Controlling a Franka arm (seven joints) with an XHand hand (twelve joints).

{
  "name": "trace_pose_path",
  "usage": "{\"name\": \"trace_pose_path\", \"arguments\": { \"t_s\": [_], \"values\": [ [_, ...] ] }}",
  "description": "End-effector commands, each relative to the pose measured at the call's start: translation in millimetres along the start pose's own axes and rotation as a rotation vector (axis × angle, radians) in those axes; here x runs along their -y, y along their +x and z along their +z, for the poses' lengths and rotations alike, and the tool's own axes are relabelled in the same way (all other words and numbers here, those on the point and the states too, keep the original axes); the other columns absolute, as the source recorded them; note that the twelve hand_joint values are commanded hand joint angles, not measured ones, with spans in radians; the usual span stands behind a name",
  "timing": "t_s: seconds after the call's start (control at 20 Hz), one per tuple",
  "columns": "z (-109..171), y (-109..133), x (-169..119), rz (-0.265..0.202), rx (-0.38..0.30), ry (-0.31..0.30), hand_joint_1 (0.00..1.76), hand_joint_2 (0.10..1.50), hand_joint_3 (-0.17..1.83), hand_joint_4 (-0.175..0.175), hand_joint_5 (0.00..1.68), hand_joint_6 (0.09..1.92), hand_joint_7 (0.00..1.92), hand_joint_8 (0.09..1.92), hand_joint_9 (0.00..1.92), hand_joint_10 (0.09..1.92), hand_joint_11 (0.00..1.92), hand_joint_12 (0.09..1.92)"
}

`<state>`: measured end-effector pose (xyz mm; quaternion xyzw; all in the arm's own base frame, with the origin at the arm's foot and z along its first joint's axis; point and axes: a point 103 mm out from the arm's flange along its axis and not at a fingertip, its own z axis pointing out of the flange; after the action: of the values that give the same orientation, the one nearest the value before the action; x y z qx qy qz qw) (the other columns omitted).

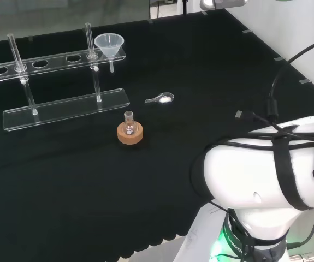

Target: Pick up the funnel from the transparent funnel stand.

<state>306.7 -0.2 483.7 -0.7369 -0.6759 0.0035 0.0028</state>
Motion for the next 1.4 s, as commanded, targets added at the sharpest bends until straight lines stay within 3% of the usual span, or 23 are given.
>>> {"name": "trace_pose_path", "arguments": {
  "t_s": [0.05,0.25,0.8,1.1,1.4],
  "values": [
    [-0.1,-0.4,0.0,0.0,0.006,-0.008,0.0,1.07,0.6,0.042,0.05,0.14,0.0,0.24,0.09,0.61,0.06,1.3],
    [-1.6,-0.7,0.6,0.004,-0.001,-0.011,0.0,1.14,0.48,0.042,0.09,0.09,0.0,0.2,0.08,0.61,0.02,1.36],
    [14.1,-8.2,-15.3,0.051,-0.005,0.012,0.0,1.15,0.46,0.04,0.11,0.09,0.0,0.21,0.08,0.61,0.01,1.36],
    [32.6,-3.7,-41.9,0.077,0.001,0.043,0.0,1.15,0.46,0.039,0.12,0.09,0.0,0.21,0.08,0.61,0.01,1.36],
    [57.1,4.3,-88.0,0.058,0.021,0.082,0.0,1.15,0.45,0.035,0.13,0.09,0.0,0.22,0.1,0.61,0.01,1.36]
  ]
}}
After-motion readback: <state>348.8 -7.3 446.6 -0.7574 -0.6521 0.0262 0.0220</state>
